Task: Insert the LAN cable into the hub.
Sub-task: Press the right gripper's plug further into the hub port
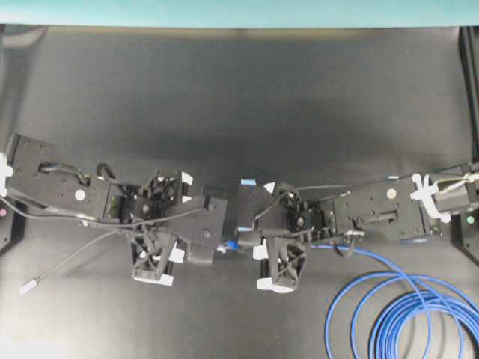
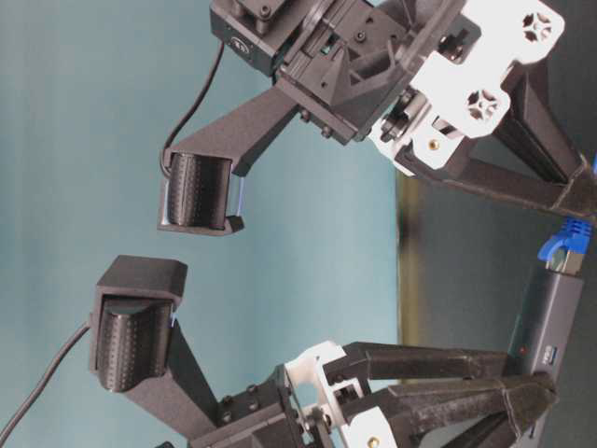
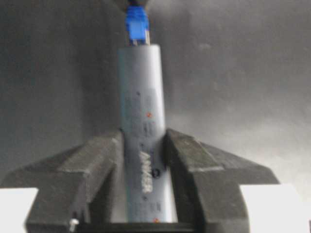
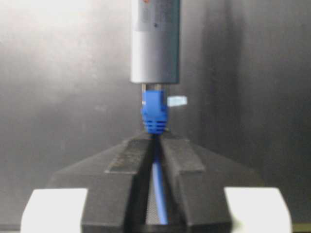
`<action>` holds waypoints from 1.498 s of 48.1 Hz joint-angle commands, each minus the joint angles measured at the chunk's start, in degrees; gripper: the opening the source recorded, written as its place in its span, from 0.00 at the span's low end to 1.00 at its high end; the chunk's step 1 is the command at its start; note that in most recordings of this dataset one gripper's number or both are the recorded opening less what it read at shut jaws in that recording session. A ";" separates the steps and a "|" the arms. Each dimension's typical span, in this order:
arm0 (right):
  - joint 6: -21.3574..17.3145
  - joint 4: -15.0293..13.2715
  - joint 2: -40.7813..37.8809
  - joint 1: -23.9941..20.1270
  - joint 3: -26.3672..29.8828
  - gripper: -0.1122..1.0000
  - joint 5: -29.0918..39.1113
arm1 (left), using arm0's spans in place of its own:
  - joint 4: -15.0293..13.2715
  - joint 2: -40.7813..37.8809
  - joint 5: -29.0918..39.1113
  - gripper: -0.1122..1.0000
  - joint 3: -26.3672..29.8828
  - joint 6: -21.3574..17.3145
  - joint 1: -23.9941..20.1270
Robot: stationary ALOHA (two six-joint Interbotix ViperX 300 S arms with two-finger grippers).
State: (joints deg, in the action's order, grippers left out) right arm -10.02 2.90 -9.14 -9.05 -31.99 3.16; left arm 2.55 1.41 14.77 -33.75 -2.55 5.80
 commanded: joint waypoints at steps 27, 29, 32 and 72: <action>0.00 -0.18 3.96 0.44 -4.31 0.31 -6.33 | 0.26 2.64 -3.52 0.36 -2.99 -0.18 -0.53; -0.09 -0.26 4.13 0.44 -4.66 0.41 -6.94 | 0.26 2.64 -3.52 0.36 -2.99 -0.09 -0.70; 0.00 -0.26 4.22 0.18 -4.83 0.60 -7.47 | 0.18 2.55 -3.52 0.36 -2.99 0.00 -0.79; -0.70 -0.09 27.51 0.44 -19.16 0.85 -14.59 | 0.26 -1.32 -7.03 0.36 -4.57 1.14 -2.64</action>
State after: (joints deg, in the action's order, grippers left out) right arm -10.37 2.72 15.03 -8.44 -50.54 -10.46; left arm 2.64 -0.09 8.53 -38.76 -1.58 3.16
